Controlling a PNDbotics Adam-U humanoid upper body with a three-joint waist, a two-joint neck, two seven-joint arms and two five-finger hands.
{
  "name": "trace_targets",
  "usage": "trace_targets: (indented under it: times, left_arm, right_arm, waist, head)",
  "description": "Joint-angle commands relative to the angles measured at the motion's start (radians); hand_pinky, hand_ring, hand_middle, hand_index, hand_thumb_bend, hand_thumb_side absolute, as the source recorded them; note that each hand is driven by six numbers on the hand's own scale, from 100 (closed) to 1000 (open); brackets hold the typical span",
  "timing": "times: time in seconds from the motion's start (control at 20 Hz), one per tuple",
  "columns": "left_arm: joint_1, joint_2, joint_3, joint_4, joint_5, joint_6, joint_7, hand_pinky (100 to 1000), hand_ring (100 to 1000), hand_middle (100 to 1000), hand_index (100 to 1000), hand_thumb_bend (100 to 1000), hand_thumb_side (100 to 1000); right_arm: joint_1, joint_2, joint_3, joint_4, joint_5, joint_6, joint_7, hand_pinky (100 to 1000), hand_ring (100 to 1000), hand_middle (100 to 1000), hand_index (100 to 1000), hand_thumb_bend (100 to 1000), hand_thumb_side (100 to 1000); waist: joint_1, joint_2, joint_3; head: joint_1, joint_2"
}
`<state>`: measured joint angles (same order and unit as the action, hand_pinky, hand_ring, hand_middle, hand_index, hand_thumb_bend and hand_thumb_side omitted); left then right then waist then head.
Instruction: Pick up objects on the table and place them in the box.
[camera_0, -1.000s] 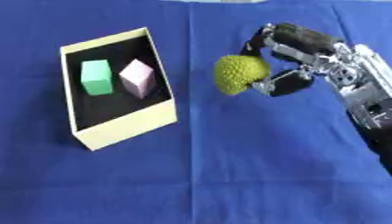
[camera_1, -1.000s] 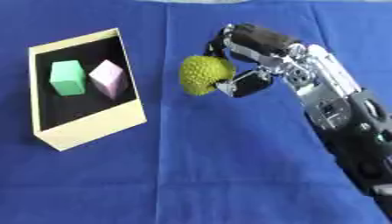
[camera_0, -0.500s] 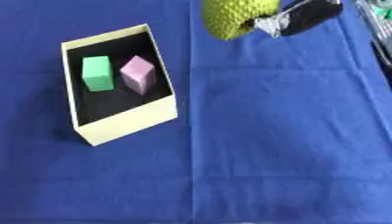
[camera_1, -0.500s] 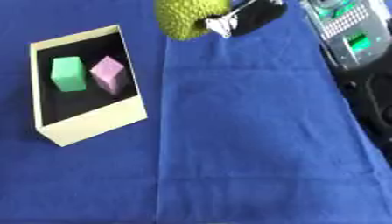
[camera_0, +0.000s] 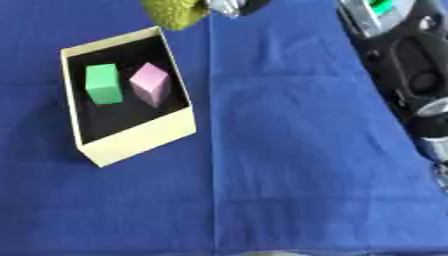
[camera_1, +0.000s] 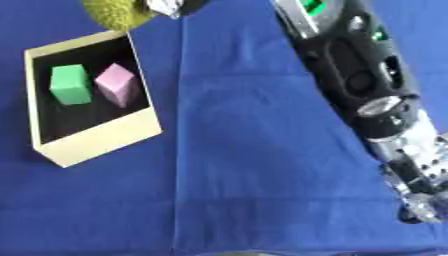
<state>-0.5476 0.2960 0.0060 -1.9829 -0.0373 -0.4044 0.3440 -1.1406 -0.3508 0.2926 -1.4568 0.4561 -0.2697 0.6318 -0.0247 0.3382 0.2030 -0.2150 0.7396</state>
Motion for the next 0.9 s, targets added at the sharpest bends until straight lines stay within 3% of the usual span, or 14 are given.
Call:
trace_targets:
  times: [0.05, 0.3, 0.6, 0.7, 0.9]
  left_arm:
    - [-0.018, 0.004, -0.005, -0.017, 0.009, -0.008, -0.006, 714, 826, 757, 820, 215, 607]
    - [-0.025, -0.005, -0.011, -0.017, 0.017, -0.013, -0.014, 715, 826, 757, 819, 216, 607]
    - [-0.023, -0.009, -0.010, -0.017, 0.023, -0.011, -0.019, 713, 828, 758, 819, 211, 614]
    - [-0.022, -0.009, -0.010, -0.017, 0.024, -0.011, -0.020, 713, 828, 758, 819, 209, 614]
    - [-0.021, -0.009, -0.010, -0.017, 0.025, -0.012, -0.022, 713, 829, 758, 819, 210, 614]
  right_arm:
    - [-0.037, 0.084, 0.003, 0.081, 0.098, -0.036, -0.023, 693, 534, 200, 431, 100, 100]
    - [-0.037, 0.175, 0.013, 0.210, 0.228, -0.085, -0.062, 691, 536, 206, 438, 100, 100]
    - [-0.021, 0.219, 0.020, 0.309, 0.327, -0.120, -0.094, 723, 578, 276, 517, 100, 100]
    - [-0.015, 0.222, 0.021, 0.330, 0.347, -0.132, -0.089, 748, 629, 344, 585, 100, 100]
    - [-0.008, 0.223, 0.021, 0.350, 0.359, -0.176, -0.032, 818, 841, 642, 828, 100, 100]
  waist:
    - [0.005, -0.028, 0.005]
    - [0.002, -0.026, 0.015]
    - [-0.002, -0.022, 0.022]
    - [-0.004, -0.021, 0.022]
    - [-0.004, -0.020, 0.023]
  head:
    - [-0.018, 0.006]
    - [-0.031, -0.002]
    - [-0.034, -0.007]
    - [-0.033, -0.007]
    - [-0.029, -0.006]
